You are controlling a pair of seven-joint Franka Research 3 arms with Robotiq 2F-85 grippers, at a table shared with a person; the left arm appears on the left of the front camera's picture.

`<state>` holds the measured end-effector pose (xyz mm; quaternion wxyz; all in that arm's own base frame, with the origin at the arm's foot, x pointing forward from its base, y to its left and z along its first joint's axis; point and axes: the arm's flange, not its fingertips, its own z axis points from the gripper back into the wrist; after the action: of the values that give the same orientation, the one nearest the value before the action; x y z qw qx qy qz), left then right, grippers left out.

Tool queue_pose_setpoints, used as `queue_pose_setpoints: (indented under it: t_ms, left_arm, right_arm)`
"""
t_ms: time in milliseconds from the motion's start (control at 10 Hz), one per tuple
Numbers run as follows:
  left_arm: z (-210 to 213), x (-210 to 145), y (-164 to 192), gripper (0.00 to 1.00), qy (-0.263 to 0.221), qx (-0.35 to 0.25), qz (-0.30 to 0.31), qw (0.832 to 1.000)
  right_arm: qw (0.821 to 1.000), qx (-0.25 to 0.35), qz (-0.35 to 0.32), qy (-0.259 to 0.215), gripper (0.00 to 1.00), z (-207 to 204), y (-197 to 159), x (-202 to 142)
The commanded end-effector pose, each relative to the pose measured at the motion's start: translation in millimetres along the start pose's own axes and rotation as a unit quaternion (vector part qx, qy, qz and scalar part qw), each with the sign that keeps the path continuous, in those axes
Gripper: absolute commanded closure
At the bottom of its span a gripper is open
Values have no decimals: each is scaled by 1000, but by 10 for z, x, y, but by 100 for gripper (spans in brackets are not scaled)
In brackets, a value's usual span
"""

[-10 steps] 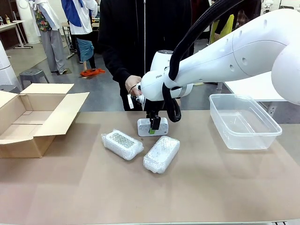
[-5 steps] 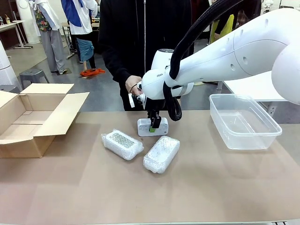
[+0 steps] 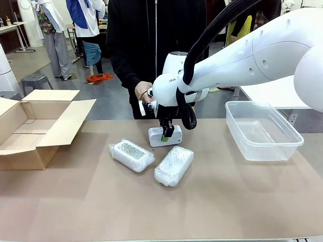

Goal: Separate and place wrapped and unwrapped clocks.
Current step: Pick up the Digital clock indicated by the person.

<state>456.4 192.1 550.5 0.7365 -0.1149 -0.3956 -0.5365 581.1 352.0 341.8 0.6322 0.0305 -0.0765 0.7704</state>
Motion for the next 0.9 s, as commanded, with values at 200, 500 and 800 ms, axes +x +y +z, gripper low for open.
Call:
queue_pose_setpoints:
  t_ms: [200, 500, 800]
  left_arm:
    - [5, 6, 8, 0, -13, 1, -2, 1000]
    - [5, 6, 8, 0, -13, 1, -2, 1000]
    - [5, 6, 8, 0, -13, 1, -2, 1000]
  right_arm:
    - [998, 4, -18, 55, 100, 388, 141, -52]
    - [996, -1, -21, 87, 69, 729, 216, -88]
    - [995, -16, -42, 91, 69, 1040, 250, -68]
